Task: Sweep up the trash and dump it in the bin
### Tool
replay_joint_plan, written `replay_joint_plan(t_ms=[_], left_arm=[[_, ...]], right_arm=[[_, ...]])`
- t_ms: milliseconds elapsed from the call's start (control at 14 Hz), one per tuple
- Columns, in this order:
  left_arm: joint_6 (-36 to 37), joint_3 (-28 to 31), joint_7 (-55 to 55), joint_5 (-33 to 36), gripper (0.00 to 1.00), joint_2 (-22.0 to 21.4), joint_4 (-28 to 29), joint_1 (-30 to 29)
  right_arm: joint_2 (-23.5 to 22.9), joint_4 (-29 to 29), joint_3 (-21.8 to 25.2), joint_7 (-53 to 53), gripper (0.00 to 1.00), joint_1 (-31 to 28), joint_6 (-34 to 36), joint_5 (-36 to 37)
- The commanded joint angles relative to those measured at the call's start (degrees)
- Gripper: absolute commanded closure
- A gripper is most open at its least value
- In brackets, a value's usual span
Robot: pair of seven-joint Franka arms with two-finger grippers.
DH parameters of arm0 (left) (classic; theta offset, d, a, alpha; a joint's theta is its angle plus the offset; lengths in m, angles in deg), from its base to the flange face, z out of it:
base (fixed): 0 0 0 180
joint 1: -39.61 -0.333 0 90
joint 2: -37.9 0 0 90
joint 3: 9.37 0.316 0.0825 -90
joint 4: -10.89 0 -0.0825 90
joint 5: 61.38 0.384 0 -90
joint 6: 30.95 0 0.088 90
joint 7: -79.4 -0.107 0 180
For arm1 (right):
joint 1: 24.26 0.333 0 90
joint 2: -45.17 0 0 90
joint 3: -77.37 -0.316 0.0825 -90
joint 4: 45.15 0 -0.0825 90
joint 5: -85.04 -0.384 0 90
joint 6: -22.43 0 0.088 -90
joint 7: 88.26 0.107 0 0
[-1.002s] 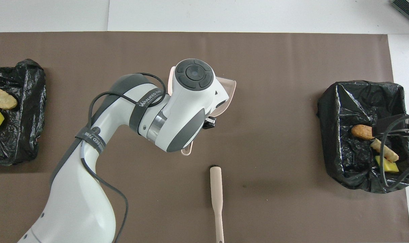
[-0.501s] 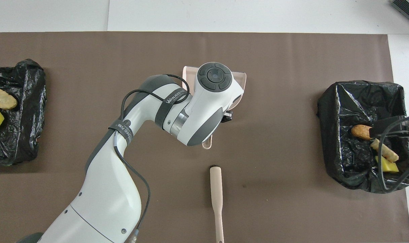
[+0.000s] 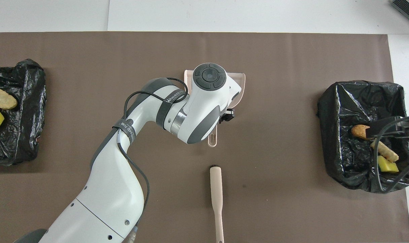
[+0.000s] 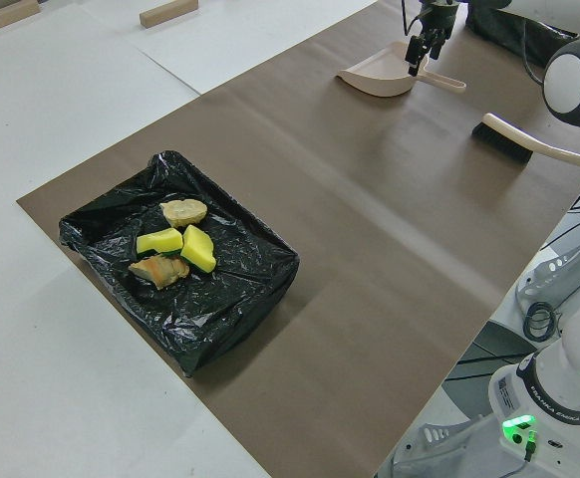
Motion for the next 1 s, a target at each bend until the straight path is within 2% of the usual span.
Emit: replay_joint_plan(t_ms=[0, 215, 358, 572, 715, 930], left_arm=[[-0.1, 0.0, -9.1, -0.6, 0.0, -15.2, 15.6, -6.7], [3.0, -0.1, -18.2, -0.6, 0.0, -26.5, 22.1, -13.7], [9.4, 0.0, -24.0, -0.6, 0.0, -30.9, 21.8, -16.9], [13.8, 0.0, -30.0, -0.6, 0.0, -36.7, 20.9, -21.1], [19.8, 0.2, -32.8, -0.5, 0.0, -37.3, 15.6, -23.2], [28.6, 1.1, -33.6, -0.2, 0.0, -34.1, 6.5, -23.6]], right_arm=[[0.9, -0.9, 0.3, -1.2, 0.0, 0.4, -0.4, -0.1], [0.9, -0.9, 0.3, -1.2, 0.0, 0.3, -0.4, -0.2], [0.9, -0.9, 0.3, -1.2, 0.0, 0.2, -0.4, -0.2], [0.8, -0.9, 0.3, -1.2, 0.0, 0.2, -0.4, -0.2], [0.9, -0.9, 0.3, -1.2, 0.0, 0.2, -0.4, -0.2], [0.8, -0.9, 0.3, -1.2, 0.0, 0.2, -0.4, -0.2]])
